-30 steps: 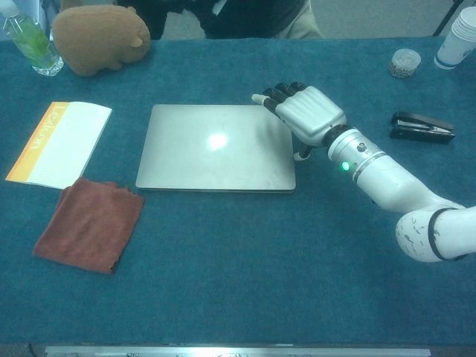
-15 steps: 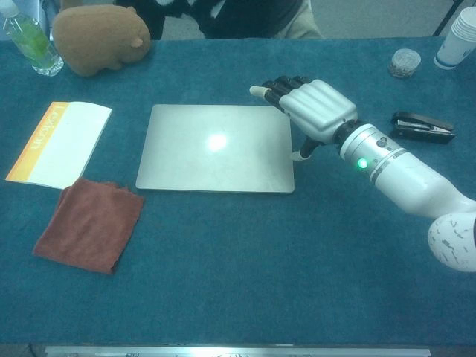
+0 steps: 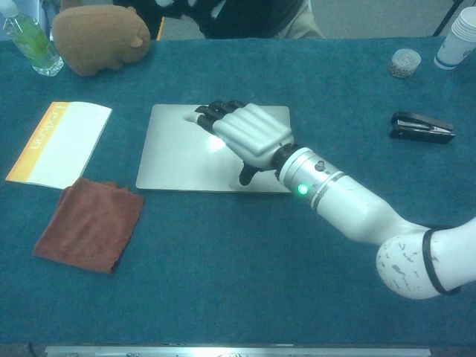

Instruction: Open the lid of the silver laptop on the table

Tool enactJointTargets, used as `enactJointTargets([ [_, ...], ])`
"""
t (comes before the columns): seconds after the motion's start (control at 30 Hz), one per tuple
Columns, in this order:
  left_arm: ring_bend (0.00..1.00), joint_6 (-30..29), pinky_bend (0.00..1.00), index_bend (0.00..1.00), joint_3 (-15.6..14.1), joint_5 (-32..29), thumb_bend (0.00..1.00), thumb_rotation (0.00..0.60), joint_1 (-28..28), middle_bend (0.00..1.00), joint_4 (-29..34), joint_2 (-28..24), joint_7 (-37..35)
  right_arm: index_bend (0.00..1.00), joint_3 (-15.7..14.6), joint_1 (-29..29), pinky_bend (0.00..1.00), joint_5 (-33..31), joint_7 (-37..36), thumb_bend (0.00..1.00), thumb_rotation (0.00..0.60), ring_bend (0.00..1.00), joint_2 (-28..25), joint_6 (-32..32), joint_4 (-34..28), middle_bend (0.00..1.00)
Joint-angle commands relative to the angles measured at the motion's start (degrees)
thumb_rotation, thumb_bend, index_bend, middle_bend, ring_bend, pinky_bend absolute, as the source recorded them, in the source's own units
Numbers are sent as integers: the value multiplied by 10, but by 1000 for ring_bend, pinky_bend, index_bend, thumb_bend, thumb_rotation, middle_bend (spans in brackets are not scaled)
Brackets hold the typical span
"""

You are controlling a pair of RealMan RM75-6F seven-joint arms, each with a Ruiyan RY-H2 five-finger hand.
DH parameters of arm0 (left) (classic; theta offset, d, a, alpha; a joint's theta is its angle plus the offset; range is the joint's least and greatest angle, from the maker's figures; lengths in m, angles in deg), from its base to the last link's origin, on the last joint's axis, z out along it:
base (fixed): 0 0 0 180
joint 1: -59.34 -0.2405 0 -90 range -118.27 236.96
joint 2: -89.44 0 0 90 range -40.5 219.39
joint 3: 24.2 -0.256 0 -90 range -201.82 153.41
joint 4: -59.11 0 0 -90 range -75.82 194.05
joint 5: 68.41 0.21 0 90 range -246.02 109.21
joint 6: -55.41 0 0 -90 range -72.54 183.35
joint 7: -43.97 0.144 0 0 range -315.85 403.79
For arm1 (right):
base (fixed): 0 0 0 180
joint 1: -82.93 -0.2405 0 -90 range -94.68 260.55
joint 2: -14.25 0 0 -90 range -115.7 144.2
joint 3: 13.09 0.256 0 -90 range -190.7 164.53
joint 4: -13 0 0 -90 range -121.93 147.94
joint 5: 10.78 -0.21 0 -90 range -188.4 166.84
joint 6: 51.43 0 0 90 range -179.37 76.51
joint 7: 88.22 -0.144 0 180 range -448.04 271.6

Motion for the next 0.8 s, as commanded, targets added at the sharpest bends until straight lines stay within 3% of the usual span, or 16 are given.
enactJointTargets([
  [0.03,216,-2,241,323,-1,2,396,600,-1,298,-1,-1,-2,0,1,-12,122,-9,17,1,600,15,22,3,11,75],
  [0.33,216,-6,241,323,-3,2,397,600,-5,298,-8,0,-10,0,3,-30,122,-30,54,2,600,15,59,1,46,75],
  [0.8,216,-5,240,323,-2,-1,397,600,-5,298,-15,3,-17,0,6,-46,122,-45,53,3,600,15,104,9,115,75],
])
